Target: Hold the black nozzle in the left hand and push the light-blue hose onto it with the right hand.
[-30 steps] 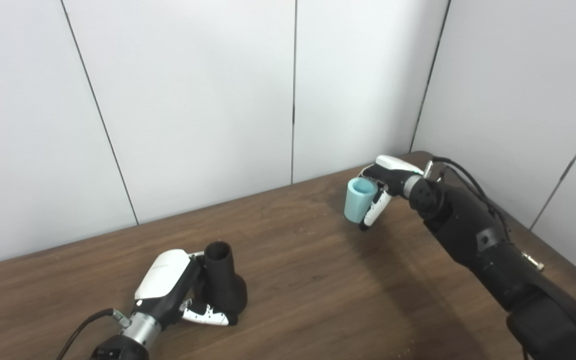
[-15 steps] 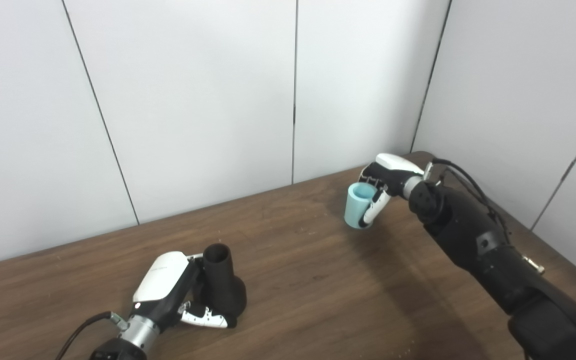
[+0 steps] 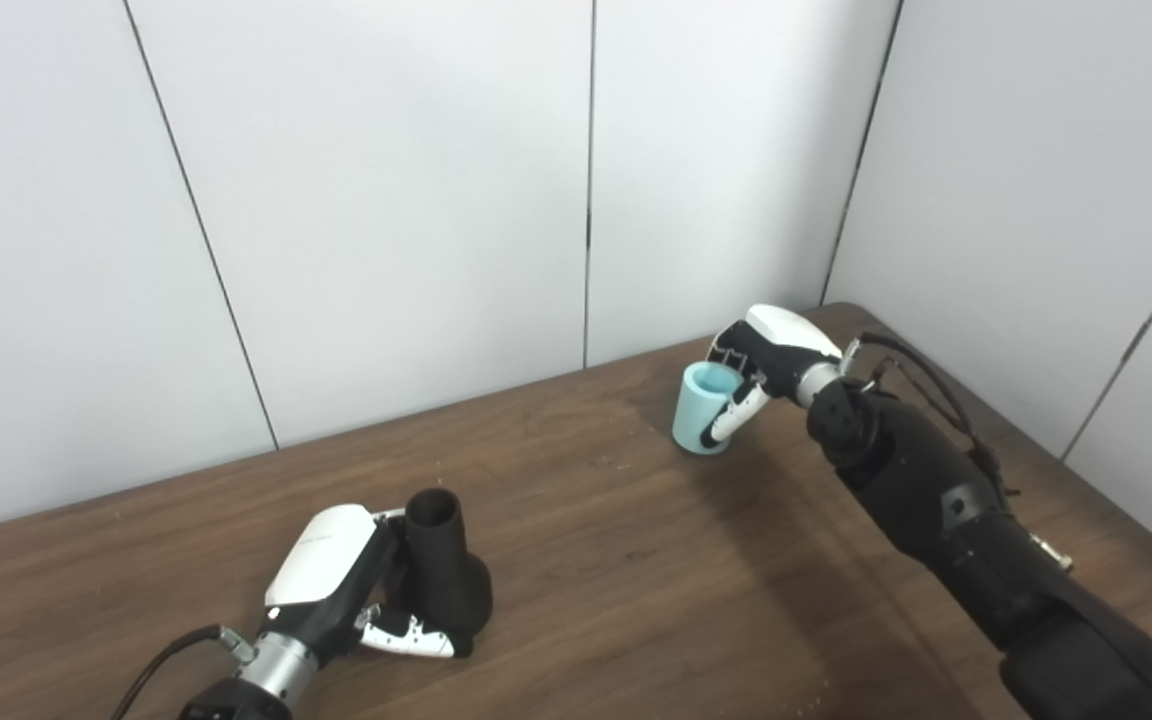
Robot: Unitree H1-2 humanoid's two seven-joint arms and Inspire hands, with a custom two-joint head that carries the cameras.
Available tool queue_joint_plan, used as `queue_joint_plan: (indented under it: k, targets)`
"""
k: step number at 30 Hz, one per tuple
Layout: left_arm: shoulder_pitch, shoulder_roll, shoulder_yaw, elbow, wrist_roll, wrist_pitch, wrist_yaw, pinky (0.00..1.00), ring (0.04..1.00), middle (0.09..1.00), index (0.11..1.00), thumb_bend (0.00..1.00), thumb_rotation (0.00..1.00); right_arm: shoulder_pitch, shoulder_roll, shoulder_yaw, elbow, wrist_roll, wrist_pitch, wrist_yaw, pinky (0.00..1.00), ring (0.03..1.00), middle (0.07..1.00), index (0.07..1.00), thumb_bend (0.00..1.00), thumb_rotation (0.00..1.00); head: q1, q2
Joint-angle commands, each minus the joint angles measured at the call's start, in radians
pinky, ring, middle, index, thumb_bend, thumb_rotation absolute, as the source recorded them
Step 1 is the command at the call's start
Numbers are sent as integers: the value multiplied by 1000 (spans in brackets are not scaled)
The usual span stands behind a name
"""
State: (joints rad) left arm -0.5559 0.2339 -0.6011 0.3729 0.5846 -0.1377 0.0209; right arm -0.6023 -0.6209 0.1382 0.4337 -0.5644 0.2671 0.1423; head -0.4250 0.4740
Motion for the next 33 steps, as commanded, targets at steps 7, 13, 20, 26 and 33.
queue_joint_plan:
  k: [7, 13, 20, 26, 33]
  targets:
    - [110, 67, -54, 58, 66, 109, -170, 508, 502, 480, 486, 525, 0, -64, -12, -23, -92, 15, -49, -37, 446, 490, 498, 470, 528, 0, 27, 6]
    - [104, 54, -63, 47, 73, 125, -177, 527, 502, 484, 484, 525, 0, -133, 7, 16, -273, 36, 25, 107, 429, 472, 494, 473, 528, 0, 66, 14]
    - [95, 42, -74, 39, 80, 145, -186, 530, 511, 487, 481, 525, 0, -247, -16, 94, -409, 33, 80, 333, 406, 452, 493, 479, 520, 0, 116, 22]
    - [95, 24, -82, 20, 83, 178, -192, 529, 513, 488, 482, 525, 0, -315, -13, 123, -460, 41, 94, 458, 390, 454, 482, 482, 520, 0, 191, 37]
    - [89, 2, -96, -3, 102, 237, -198, 505, 506, 487, 482, 525, 0, -359, 7, 148, -544, 50, 105, 559, 377, 450, 483, 484, 520, 0, 278, 58]
